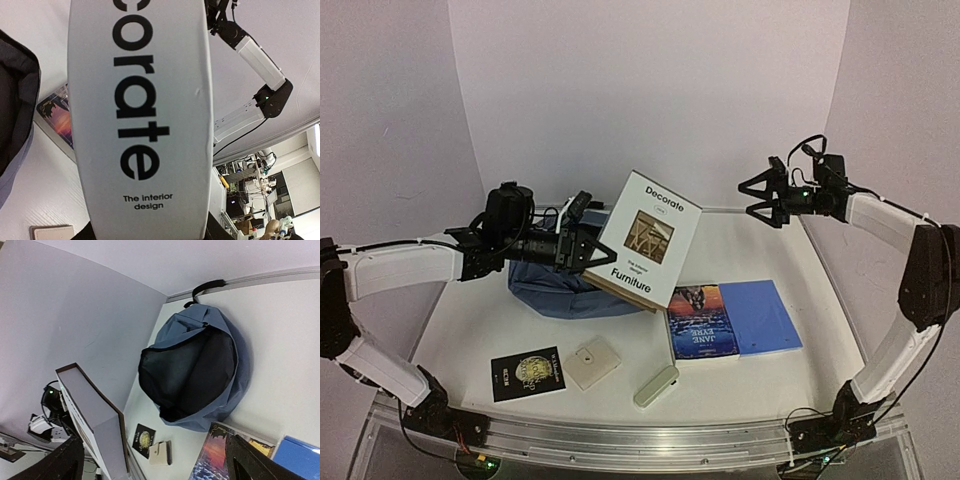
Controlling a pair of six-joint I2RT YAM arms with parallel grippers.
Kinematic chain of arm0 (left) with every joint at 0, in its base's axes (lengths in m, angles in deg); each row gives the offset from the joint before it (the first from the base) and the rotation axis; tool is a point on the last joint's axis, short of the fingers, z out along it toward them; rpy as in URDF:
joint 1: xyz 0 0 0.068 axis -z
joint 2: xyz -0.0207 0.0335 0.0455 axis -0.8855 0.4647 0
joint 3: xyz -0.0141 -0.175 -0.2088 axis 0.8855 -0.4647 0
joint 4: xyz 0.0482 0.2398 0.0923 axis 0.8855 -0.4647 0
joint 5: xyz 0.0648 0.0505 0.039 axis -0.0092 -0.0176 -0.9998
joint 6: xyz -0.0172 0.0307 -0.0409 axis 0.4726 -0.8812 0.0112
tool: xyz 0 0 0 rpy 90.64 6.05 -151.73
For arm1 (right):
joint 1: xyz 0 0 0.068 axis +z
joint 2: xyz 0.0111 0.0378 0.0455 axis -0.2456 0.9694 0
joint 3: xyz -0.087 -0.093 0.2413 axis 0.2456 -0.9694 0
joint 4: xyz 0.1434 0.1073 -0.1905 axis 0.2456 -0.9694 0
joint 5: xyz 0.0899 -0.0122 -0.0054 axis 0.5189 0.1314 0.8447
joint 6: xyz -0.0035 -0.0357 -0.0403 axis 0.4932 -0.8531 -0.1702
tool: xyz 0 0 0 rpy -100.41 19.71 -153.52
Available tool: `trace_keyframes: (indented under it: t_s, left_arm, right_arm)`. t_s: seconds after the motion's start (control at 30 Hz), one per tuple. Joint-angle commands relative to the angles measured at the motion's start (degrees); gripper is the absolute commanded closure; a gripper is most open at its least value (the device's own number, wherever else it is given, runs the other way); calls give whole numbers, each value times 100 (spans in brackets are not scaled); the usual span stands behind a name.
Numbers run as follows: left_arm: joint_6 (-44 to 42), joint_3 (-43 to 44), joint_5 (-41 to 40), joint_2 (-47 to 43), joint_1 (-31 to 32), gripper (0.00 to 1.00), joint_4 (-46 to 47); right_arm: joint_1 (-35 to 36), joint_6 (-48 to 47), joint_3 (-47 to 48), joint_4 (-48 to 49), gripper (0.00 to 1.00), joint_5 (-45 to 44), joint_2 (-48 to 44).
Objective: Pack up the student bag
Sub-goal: Pick up the book from the center of the board.
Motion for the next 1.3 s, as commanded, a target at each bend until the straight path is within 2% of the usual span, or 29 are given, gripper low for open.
trace_keyframes:
  t_s: [0.0, 0.07, 0.1, 0.23, 0.3, 0.4, 0.5, 0.6, 0.73, 1.07, 1.27]
  left_arm:
    - [-482, 102, 67, -317, -7, 92, -528]
    - [-649, 201, 232, -269, -9, 92, -843]
    - [-767, 268, 367, -228, -9, 92, -1014]
    - [-1263, 465, 942, -137, -1, 92, -1710]
    - [-1465, 537, 1204, -139, 33, 92, -1932]
    - [-1775, 721, 1388, -80, 243, 91, -2367]
    - [-2176, 964, 1238, 91, 631, 91, -2987]
    - [-2389, 1093, 1152, 275, 935, 91, -3244]
    - [-2426, 1095, 1199, 292, 1009, 90, -3203]
    - [-2465, 787, 1296, -107, 1069, 85, -2633]
    - [-2542, 777, 1239, -261, 1072, 84, -2695]
  right_arm:
    - [156, -1086, 280, -1363, 2, -545, -224]
    - [169, -1841, 490, -1874, 2, -233, -240]
    - [185, -2586, 743, -2471, 2, -85, -227]
    - [324, -5879, 1856, -5627, 2, -68, 208]
    - [436, -7179, 2211, -6973, 2, -4, 404]
    - [918, -8242, 2421, -8196, 2, -41, 614]
    - [1407, -8313, 2243, -8311, 2, -22, 573]
    - [1665, -8005, 2256, -8131, 2, 109, 589]
    - [1853, -7619, 2281, -7944, 2, 374, 570]
    - [2608, -7574, 1773, -7788, 2, 114, 496]
    - [2815, -7295, 1782, -7599, 8, 87, 571]
